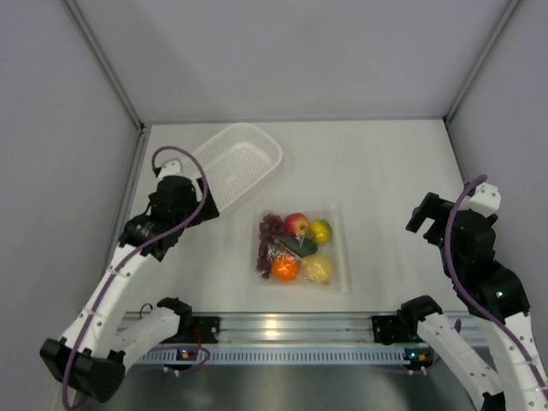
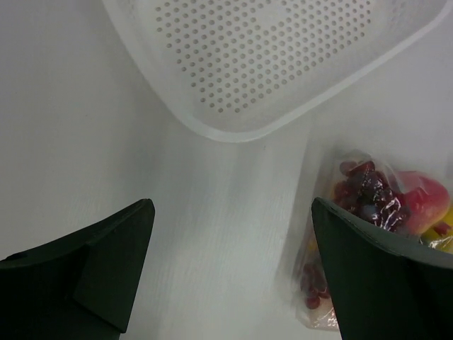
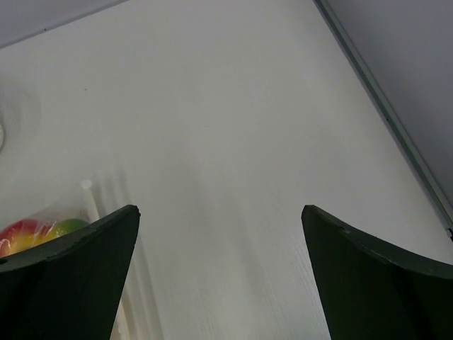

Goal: Open the zip-top bag and remove the fake food

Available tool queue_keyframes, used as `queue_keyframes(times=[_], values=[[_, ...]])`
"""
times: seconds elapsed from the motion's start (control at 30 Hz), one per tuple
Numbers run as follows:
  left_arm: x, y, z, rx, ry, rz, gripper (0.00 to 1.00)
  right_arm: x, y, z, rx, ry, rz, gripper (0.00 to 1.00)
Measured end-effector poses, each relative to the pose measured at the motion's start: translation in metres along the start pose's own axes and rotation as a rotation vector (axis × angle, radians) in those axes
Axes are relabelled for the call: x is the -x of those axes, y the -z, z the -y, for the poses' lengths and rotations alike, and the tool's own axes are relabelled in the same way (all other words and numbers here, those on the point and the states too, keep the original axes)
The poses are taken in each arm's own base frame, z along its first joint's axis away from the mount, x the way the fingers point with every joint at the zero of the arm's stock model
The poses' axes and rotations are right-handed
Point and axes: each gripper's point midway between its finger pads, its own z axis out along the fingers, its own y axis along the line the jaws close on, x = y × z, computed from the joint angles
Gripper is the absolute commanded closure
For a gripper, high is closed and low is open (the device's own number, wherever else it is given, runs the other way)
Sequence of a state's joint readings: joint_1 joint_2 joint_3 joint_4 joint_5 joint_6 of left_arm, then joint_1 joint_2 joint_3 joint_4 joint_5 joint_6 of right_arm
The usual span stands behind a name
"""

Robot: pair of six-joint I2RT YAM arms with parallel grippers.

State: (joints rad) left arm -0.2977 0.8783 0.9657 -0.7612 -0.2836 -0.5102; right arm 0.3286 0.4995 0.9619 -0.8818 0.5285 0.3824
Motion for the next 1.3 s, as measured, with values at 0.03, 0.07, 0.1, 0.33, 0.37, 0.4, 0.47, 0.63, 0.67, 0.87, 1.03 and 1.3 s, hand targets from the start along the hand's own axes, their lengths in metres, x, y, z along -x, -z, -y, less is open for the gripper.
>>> queue_keyframes(times=[0.03, 0.07, 0.1, 0.33, 0.37, 0.4, 0.47, 0.63, 0.67, 0.87, 1.03, 1.3], values=[[-0.005, -0.004, 0.014, -0.01, -0.029, -0.02, 0.01, -0.001, 0.0, 0.001, -0.006, 0.0, -0.005, 0.01], [-0.009, -0.005, 0.028, -0.024, -0.057, -0.032, 0.01, -0.002, -0.001, 0.002, -0.013, 0.0, -0.009, 0.01], [-0.016, -0.007, 0.045, -0.045, -0.093, -0.049, 0.01, -0.003, -0.002, 0.002, -0.021, 0.0, -0.013, 0.01], [-0.061, -0.004, 0.146, -0.101, -0.313, -0.06, 0.02, -0.004, -0.002, 0.01, -0.068, -0.014, -0.014, 0.01], [-0.068, -0.003, 0.161, -0.108, -0.339, -0.056, 0.02, -0.004, -0.001, 0.011, -0.072, -0.013, -0.014, 0.01], [-0.075, -0.003, 0.174, -0.112, -0.365, -0.053, 0.02, -0.004, -0.001, 0.012, -0.077, -0.013, -0.013, 0.01], [-0.093, -0.001, 0.206, -0.126, -0.418, -0.042, 0.02, -0.004, 0.0, 0.016, -0.096, -0.009, -0.013, 0.01], [-0.144, -0.001, 0.267, -0.158, -0.54, -0.038, 0.04, 0.01, 0.009, 0.022, -0.116, -0.021, 0.021, 0.01], [-0.153, -0.001, 0.275, -0.159, -0.558, -0.039, 0.04, 0.015, 0.011, 0.023, -0.119, -0.028, 0.034, 0.01], [-0.194, -0.01, 0.307, -0.15, -0.644, -0.046, 0.07, 0.027, 0.019, 0.029, -0.136, -0.037, 0.071, 0.01], [-0.218, -0.018, 0.322, -0.125, -0.686, -0.044, 0.13, 0.029, 0.022, 0.033, -0.147, -0.022, 0.077, 0.01], [-0.264, -0.04, 0.315, -0.043, -0.795, -0.066, 0.2, 0.035, 0.028, 0.036, -0.144, -0.021, 0.097, 0.01]])
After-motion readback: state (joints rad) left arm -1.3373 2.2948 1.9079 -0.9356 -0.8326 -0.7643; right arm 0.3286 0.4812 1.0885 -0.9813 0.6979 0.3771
